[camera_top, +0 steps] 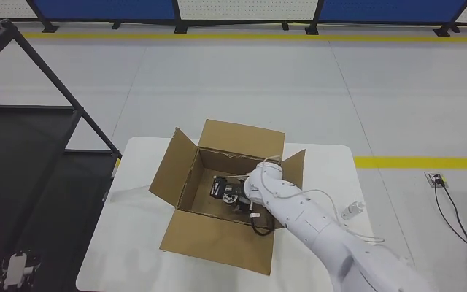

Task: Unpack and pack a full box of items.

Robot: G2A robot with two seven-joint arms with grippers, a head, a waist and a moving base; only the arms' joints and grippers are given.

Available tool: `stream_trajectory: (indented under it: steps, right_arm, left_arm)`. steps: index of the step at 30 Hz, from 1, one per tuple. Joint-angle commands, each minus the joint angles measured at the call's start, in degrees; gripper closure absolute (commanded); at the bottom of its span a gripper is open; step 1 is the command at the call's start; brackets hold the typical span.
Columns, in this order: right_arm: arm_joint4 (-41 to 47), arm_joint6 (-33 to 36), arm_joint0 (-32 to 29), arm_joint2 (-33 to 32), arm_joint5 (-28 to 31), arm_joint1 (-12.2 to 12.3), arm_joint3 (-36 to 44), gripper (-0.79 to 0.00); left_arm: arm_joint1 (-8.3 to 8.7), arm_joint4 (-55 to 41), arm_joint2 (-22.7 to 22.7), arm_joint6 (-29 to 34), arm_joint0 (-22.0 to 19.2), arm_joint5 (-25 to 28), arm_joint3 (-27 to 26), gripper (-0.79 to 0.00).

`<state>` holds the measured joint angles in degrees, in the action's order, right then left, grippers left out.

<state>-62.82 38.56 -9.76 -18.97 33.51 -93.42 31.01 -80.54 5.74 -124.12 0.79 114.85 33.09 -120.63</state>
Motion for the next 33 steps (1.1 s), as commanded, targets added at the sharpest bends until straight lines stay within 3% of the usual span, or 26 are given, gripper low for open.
stream_trajectory:
  steps: [1,9,12,15,21,26,29,33]
  right_arm:
    - [-0.48,-0.43,-0.15,-0.51,0.28,0.54,1.31,-0.785]
    - [-3.60,-0.08,-2.61,-4.98,-0.80,5.32,13.30,-0.785]
    - [-5.49,1.21,-5.00,-7.94,-2.74,8.00,20.95,-0.785]
    - [-8.64,4.00,-9.98,-14.06,-5.24,12.28,34.06,-0.785]
    - [-17.53,8.85,-27.30,-32.54,-9.02,20.43,62.84,-0.785]
    - [-23.87,6.96,-46.61,-52.45,-14.24,24.71,82.16,-0.785]
    - [-24.67,4.85,-56.88,-62.79,-17.64,25.85,87.56,-0.785]
    - [-21.03,0.58,-66.04,-73.23,-18.52,26.51,87.95,-0.785]
  left_arm:
    - [-0.05,0.22,0.15,0.06,-0.06,-0.10,-0.10,-0.785]
    - [-0.21,1.21,0.80,0.56,-0.44,-0.32,-0.23,-0.785]
    - [-0.26,1.49,1.09,0.67,-0.54,-0.41,-0.34,-0.785]
    - [-0.33,1.86,1.38,0.92,-0.52,-0.48,-0.44,-0.785]
    - [-0.47,2.87,2.23,1.27,-0.32,-0.32,-0.67,-0.785]
    - [-0.57,4.23,3.13,1.62,-0.20,-0.18,-0.94,-0.785]
    - [-0.62,5.13,3.80,1.70,-0.24,-0.15,-1.00,-0.785]
    - [-0.70,6.31,4.67,1.66,-0.24,-0.12,-1.28,-0.785]
